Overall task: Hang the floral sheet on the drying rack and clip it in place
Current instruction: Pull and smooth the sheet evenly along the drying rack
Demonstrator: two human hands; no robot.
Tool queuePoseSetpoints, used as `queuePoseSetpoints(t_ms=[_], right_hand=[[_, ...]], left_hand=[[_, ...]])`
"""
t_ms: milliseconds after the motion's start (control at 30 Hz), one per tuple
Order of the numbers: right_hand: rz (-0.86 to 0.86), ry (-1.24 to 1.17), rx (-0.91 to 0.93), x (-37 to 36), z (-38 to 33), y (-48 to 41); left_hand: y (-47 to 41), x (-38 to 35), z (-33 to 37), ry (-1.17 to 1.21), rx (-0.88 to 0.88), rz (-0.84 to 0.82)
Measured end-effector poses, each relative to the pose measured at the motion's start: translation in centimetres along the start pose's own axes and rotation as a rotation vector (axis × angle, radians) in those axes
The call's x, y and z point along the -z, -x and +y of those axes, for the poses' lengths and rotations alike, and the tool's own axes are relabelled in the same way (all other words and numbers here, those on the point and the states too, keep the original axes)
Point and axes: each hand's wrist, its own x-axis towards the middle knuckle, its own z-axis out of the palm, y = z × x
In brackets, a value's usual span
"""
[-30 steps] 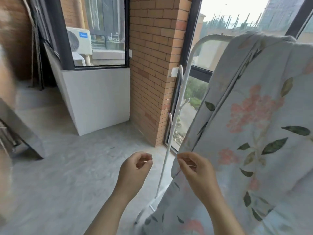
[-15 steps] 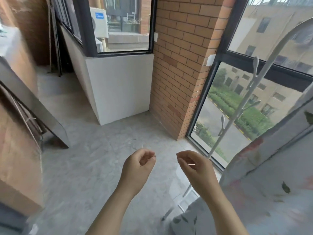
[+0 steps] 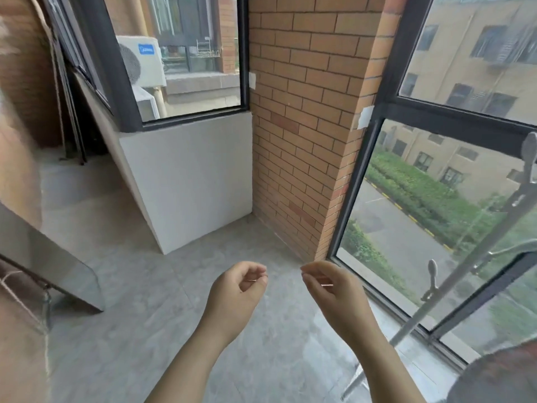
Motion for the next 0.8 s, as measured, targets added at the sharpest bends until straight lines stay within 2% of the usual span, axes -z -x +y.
queuePoseSetpoints(t_ms=[433, 700, 800], right_hand=[[0.213, 0.057, -0.182, -8.4, -1.8, -15.9], [0.381, 0.083, -0.285, -7.9, -0.8, -22.4], [0.414, 0.088, -0.316, -6.9, 0.8, -25.2]], left_hand=[[-22.8, 4.8, -1.5, 0.018, -0.111, -0.260], [-32.0, 1.9, -0.9, 0.049, -0.127, -0.478], [-35.6, -0.4, -0.1, 0.050, -0.147, -0.508]])
